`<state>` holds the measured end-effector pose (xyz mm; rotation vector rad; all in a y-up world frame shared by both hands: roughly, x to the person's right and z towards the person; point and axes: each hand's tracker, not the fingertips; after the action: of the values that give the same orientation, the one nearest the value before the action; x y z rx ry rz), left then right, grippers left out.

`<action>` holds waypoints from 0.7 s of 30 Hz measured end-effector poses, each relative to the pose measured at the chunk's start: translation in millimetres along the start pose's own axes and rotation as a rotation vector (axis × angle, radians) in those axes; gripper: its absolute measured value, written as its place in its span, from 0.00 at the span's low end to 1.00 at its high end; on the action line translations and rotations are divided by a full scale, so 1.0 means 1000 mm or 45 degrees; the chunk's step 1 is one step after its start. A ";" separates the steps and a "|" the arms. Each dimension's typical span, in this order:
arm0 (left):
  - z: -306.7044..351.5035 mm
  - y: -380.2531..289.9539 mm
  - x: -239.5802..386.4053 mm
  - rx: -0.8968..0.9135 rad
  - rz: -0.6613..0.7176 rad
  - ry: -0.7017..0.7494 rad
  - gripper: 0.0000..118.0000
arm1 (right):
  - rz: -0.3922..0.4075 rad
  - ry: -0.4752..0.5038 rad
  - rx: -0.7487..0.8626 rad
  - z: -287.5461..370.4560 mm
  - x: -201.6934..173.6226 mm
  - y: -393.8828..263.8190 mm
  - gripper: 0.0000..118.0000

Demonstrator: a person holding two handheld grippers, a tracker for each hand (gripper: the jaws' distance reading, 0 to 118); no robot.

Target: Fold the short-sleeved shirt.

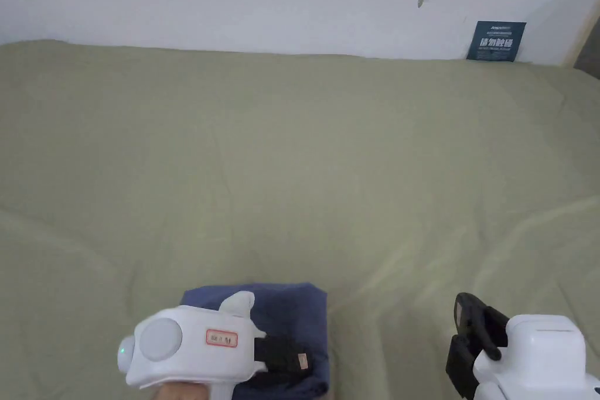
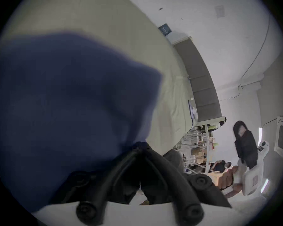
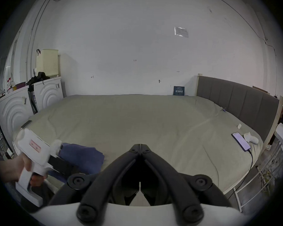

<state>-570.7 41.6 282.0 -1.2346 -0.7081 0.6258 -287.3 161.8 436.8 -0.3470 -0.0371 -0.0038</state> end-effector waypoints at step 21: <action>0.145 0.021 -0.027 0.272 -0.033 0.169 0.00 | -0.814 1.180 -0.926 -0.198 -0.052 -0.048 0.00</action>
<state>-700.8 115.1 283.0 -1.0571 -0.5318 0.5767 -333.0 49.1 265.4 -1.0184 0.7913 -0.8256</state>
